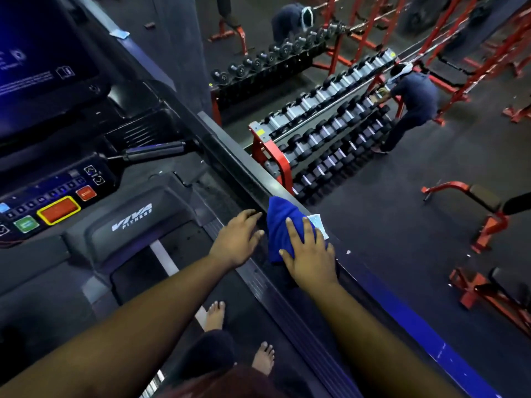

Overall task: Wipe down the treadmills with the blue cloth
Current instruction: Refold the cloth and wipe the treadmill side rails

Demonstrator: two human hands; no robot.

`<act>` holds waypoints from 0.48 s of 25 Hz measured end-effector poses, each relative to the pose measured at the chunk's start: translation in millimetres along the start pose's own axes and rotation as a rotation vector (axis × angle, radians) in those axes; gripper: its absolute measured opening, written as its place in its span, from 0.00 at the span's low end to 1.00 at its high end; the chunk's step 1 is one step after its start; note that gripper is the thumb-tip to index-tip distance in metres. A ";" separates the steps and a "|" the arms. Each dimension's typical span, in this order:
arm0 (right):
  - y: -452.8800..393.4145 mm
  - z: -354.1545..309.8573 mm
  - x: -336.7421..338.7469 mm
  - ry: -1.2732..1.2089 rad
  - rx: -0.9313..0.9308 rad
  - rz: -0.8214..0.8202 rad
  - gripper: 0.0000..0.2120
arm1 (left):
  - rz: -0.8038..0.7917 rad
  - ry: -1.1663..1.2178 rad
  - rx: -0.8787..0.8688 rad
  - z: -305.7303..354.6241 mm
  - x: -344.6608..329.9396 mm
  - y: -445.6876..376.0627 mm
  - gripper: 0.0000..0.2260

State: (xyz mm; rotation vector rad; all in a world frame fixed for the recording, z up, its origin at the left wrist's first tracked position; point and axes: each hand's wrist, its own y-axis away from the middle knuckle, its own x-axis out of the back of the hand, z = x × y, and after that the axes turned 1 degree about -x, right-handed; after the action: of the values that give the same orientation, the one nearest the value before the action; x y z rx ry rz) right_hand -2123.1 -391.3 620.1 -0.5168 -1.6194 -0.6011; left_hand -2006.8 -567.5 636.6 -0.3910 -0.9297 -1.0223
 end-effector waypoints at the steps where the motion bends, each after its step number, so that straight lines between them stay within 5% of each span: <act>1: -19.2 -6.7 3.0 0.000 0.030 -0.010 0.37 | 0.015 -0.073 -0.009 -10.6 5.8 -5.3 0.26; 5: -78.0 -33.7 14.8 0.025 0.149 -0.106 0.42 | -0.002 -0.241 0.036 -40.1 28.0 -37.0 0.33; 12: -63.2 -23.6 17.2 0.091 0.089 -0.122 0.41 | -0.095 -0.413 -0.063 -81.9 57.0 -78.2 0.37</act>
State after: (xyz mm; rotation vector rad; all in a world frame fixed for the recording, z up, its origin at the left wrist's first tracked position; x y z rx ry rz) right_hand -2148.0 -454.9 633.8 -0.3225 -1.5911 -0.6306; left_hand -2023.9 -692.7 625.7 -0.6303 -1.2969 -1.0800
